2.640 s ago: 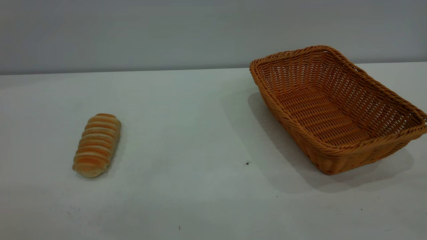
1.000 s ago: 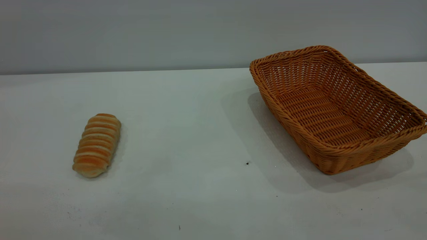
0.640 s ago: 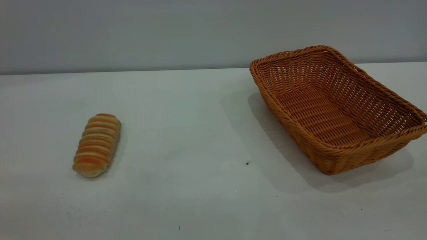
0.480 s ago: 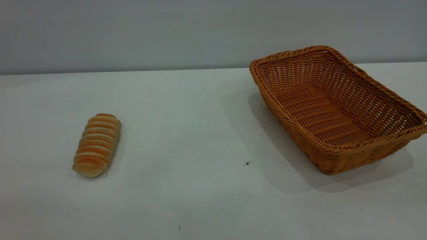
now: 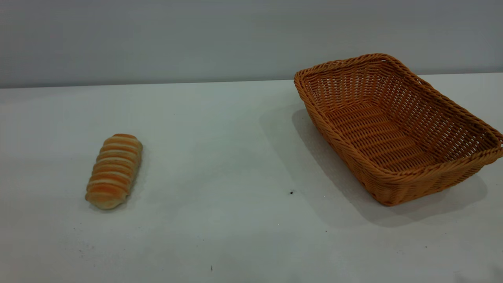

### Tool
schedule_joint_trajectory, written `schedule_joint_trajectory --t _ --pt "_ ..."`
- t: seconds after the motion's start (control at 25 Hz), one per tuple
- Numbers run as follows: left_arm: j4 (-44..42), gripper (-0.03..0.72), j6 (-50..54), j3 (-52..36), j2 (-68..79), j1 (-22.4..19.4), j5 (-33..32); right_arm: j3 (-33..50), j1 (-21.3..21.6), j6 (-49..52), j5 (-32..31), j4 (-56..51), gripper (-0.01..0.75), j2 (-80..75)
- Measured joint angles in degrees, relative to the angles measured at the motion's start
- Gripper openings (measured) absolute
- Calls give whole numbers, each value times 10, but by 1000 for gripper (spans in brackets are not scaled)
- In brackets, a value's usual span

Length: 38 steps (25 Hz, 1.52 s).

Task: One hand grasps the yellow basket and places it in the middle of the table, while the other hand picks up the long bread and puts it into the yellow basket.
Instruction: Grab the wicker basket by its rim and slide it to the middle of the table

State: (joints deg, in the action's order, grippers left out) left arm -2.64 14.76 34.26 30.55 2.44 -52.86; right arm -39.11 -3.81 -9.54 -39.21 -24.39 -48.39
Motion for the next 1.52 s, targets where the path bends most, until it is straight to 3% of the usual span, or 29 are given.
schedule_joint_trajectory --t 0.36,0.76,1.08,1.52 --pt "0 486 22 0 4 0 14 -1 0 73 156 -80 484 -264" --pt "-26 486 23 0 4 0 11 -5 0 157 235 -152 484 -443" --pt "-26 486 23 0 4 0 11 -18 0 160 260 -230 484 -528" --pt "-26 486 23 0 4 0 13 -127 0 160 262 -271 475 -676"
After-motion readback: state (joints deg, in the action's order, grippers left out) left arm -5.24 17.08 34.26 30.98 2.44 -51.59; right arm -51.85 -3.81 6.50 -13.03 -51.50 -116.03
